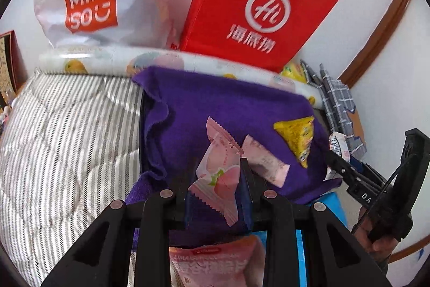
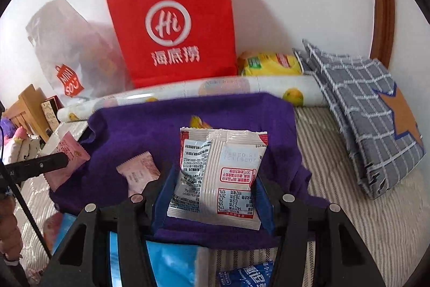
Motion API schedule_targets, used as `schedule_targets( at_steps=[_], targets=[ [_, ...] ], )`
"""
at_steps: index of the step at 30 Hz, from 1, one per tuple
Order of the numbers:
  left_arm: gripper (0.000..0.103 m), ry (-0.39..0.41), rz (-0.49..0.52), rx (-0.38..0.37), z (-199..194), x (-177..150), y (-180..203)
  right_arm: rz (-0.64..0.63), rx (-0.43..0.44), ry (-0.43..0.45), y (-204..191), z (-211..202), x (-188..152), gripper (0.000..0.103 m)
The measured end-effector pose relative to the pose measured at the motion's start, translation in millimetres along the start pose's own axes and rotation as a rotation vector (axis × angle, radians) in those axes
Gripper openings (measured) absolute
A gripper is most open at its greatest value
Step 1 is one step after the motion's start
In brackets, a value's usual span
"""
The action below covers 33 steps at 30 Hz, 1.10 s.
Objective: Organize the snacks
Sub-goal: 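Lower both packets over the purple towel and open both tools to drop them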
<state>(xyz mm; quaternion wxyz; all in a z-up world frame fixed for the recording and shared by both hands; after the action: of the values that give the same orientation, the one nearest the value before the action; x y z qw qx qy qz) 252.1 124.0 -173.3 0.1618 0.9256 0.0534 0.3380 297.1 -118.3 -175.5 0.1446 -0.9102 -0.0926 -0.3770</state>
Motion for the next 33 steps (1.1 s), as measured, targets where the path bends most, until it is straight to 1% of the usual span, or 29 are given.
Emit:
schedule_targets(
  at_steps=[4, 11, 18, 23, 25, 27, 28, 30, 33],
  targets=[
    [0.029, -0.030, -0.017, -0.004, 9.9, -2.6, -4.0, 0.004, -0.013, -0.015, 3.3, 6.2, -3.3, 0.053],
    [0.029, -0.040, -0.026, -0.010, 15.0, -4.0, -4.6, -0.006, -0.025, -0.025, 3.0, 10.8, -6.0, 0.053],
    [0.029, -0.030, -0.020, -0.016, 15.5, -1.9, -2.1, 0.005, -0.024, -0.034, 5.9, 12.9, -6.6, 0.054],
    [0.029, -0.003, -0.017, -0.011, 10.9, -0.8, -0.3, 0.012, -0.035, -0.026, 8.7, 13.1, -5.7, 0.054],
    [0.032, 0.004, -0.020, -0.013, 8.7, -0.5, -0.3, 0.015, -0.027, -0.019, 9.3, 11.3, -5.0, 0.055],
    [0.047, 0.013, -0.025, -0.013, 6.1, 0.2, -0.1, 0.020, -0.017, -0.017, 10.3, 9.8, -4.1, 0.061],
    [0.049, 0.020, -0.027, -0.008, 3.5, 0.7, -0.1, 0.025, -0.012, -0.015, 11.2, 8.8, -3.5, 0.064],
    [0.057, 0.030, -0.023, -0.006, -2.3, 1.8, 1.4, 0.036, 0.002, -0.012, 12.9, 6.4, -2.3, 0.066],
    [0.063, 0.054, -0.012, -0.012, -13.9, 3.0, 6.0, 0.070, 0.034, -0.010, 16.7, 1.2, 0.5, 0.067]
  ],
)
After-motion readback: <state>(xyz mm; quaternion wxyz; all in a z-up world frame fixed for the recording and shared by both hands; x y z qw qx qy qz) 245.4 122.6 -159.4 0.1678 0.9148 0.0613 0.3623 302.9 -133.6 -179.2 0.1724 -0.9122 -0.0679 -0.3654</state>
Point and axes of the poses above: each gripper's, at about its wrist camera, not at the fingertips, and z roughly the way its jaws point, y to its right, x to its top, the point moved 3 cm from there along z, roughly the way its jaws point, and after that the axes turned 3 degrees about z, right-handed, at the moved point
